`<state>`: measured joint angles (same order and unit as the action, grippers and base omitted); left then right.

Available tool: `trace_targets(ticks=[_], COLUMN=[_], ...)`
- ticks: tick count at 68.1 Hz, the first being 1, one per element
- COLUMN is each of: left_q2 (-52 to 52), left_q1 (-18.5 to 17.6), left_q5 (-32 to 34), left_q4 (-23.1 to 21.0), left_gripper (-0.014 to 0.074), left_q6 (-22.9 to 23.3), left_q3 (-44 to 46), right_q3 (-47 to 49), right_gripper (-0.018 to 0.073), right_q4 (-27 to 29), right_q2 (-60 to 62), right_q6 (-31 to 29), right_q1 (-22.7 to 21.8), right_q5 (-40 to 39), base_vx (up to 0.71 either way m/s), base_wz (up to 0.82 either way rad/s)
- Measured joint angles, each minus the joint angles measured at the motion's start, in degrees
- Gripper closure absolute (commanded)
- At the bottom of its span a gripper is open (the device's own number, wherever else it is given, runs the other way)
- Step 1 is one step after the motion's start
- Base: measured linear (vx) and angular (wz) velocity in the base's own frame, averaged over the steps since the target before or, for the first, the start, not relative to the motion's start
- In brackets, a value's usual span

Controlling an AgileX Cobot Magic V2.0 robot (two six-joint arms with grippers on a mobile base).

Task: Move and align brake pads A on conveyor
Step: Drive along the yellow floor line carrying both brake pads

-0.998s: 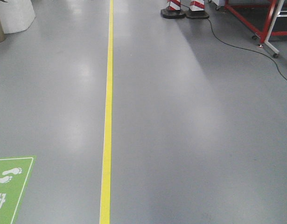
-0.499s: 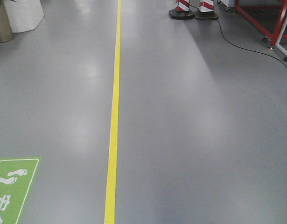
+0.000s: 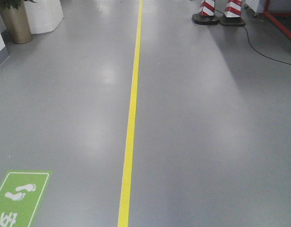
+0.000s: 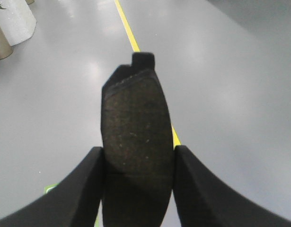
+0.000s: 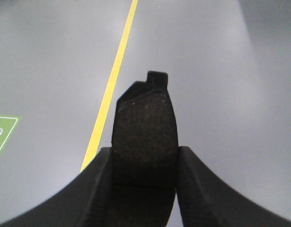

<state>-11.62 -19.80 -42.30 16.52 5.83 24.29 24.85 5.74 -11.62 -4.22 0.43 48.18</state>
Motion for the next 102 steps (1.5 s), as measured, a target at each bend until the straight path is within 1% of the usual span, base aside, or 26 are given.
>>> trace_targets(ticks=[48, 102], left_q2=[0.00, 0.00], left_q1=[0.00, 0.00], left_q5=[0.00, 0.00], left_q4=[0.00, 0.00], left_gripper=[0.0603, 0.0603], left_q6=[0.00, -0.05], left_q3=[0.00, 0.00], right_q3=[0.00, 0.00], right_gripper=[0.0571, 0.0571], right_q4=[0.00, 0.00], right_q2=[0.00, 0.00], right_q6=[0.00, 0.00], right_q1=[0.00, 0.00], right_q5=[0.06, 0.12], base_vx=[0.44, 0.56], base_wz=[0.05, -0.11])
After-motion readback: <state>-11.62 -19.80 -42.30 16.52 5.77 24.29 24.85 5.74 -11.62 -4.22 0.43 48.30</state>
